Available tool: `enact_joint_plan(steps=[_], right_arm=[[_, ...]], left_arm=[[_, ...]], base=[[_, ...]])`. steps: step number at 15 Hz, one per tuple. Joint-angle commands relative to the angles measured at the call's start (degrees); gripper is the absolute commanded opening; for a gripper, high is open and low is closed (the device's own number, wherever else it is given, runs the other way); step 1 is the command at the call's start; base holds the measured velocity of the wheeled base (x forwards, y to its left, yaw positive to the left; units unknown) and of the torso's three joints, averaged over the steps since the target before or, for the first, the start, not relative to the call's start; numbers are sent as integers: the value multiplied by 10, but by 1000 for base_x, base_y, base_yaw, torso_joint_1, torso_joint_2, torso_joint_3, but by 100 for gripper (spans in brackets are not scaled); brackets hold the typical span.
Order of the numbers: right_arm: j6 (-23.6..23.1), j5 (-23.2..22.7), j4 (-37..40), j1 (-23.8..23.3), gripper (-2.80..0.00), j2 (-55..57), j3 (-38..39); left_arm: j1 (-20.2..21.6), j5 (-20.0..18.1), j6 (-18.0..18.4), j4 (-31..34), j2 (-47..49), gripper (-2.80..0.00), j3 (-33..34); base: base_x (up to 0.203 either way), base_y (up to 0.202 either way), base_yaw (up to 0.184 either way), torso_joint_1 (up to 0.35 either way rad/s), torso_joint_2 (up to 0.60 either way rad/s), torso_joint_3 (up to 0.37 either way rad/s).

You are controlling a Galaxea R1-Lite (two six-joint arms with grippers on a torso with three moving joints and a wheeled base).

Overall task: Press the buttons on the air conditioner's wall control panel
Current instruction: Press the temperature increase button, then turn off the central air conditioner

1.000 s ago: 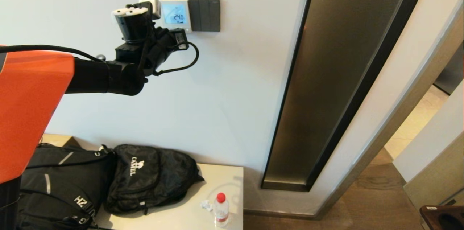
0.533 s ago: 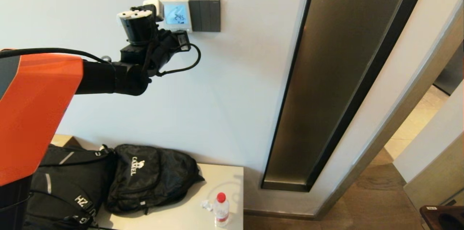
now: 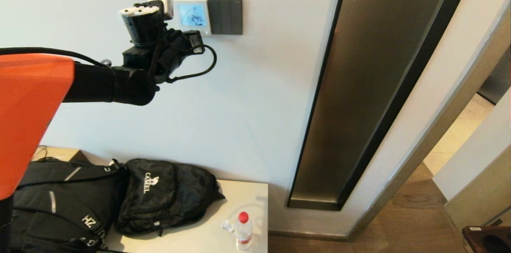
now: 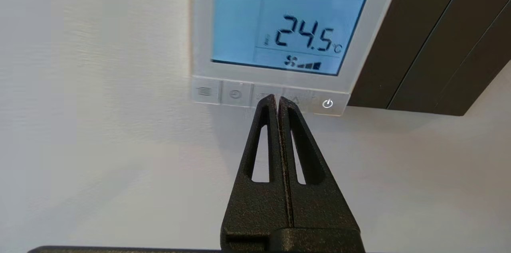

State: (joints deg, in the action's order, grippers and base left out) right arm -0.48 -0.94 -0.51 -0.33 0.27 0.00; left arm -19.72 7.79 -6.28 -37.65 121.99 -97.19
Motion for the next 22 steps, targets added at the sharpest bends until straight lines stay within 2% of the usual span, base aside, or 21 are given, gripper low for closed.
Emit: enact_joint_plan(steps=[1, 4, 9, 15, 16, 18, 20, 22], right_arm=[[0, 0, 0, 0, -280, 1, 0], [0, 0, 0, 0, -280, 1, 0], [0, 0, 0, 0, -280, 1, 0], [0, 0, 0, 0, -280, 1, 0], [0, 0, 0, 0, -280, 1, 0], [0, 0, 0, 0, -280, 1, 0], [0, 0, 0, 0, -280, 1, 0], [0, 0, 0, 0, -280, 1, 0]], left_arm=[[0, 1, 0, -16, -52, -280, 56], [2, 2, 2, -60, -136, -280, 188], [37, 1, 5, -147, -303, -280, 466], [66, 1, 13, -187, -541, -280, 808], [68, 9, 20, -189, -560, -280, 853], [69, 51, 33, -192, -595, -280, 916], [69, 90, 43, -183, -639, -280, 952], [69, 136, 50, -137, -686, -280, 968]], base=[[0, 0, 0, 0, 0, 0], [0, 0, 0, 0, 0, 0], [0, 0, 0, 0, 0, 0], [0, 0, 0, 0, 0, 0], [0, 0, 0, 0, 0, 0], [0, 0, 0, 0, 0, 0], [0, 0, 0, 0, 0, 0], [0, 0, 0, 0, 0, 0]])
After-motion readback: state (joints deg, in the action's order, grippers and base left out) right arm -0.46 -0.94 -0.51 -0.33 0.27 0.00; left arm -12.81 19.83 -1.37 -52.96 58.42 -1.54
